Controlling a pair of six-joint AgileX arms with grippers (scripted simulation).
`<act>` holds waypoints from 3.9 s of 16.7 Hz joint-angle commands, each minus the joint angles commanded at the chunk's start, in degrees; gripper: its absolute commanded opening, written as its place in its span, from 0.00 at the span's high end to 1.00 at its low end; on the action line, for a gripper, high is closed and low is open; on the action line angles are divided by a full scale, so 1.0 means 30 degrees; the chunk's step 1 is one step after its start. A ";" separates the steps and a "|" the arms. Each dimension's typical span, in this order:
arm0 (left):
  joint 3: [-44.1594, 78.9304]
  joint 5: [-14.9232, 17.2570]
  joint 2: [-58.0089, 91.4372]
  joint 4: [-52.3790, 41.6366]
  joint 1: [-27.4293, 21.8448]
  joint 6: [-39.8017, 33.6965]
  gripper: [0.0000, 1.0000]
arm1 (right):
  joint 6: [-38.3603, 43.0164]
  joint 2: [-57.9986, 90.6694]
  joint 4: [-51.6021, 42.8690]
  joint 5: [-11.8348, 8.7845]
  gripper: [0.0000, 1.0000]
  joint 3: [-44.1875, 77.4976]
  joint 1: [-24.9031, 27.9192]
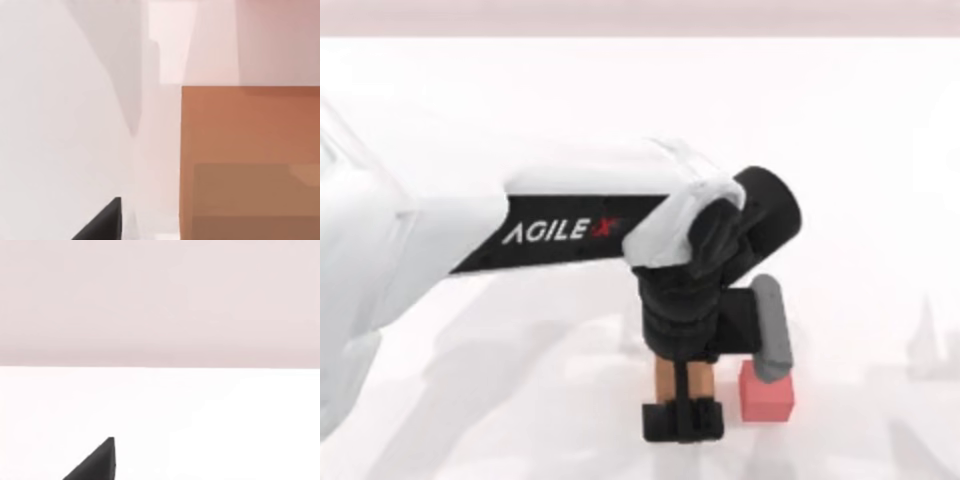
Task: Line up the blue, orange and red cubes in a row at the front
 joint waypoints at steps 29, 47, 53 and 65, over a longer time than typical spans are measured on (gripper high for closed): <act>1.0343 0.0003 0.3403 -0.7613 1.3638 -1.1759 0.00 | 0.0000 0.0000 0.0000 0.0000 0.00 0.0000 0.0000; 0.7186 0.0028 0.5182 -0.2193 1.6092 -1.4104 0.00 | 0.0000 0.0000 0.0000 0.0000 0.00 0.0000 0.0000; 0.6956 0.0029 0.5271 -0.1936 1.6094 -1.4101 0.08 | 0.0000 0.0000 0.0000 0.0000 0.00 0.0000 0.0000; 0.6956 0.0029 0.5271 -0.1936 1.6094 -1.4101 0.98 | 0.0000 0.0000 0.0000 0.0000 0.00 0.0000 0.0000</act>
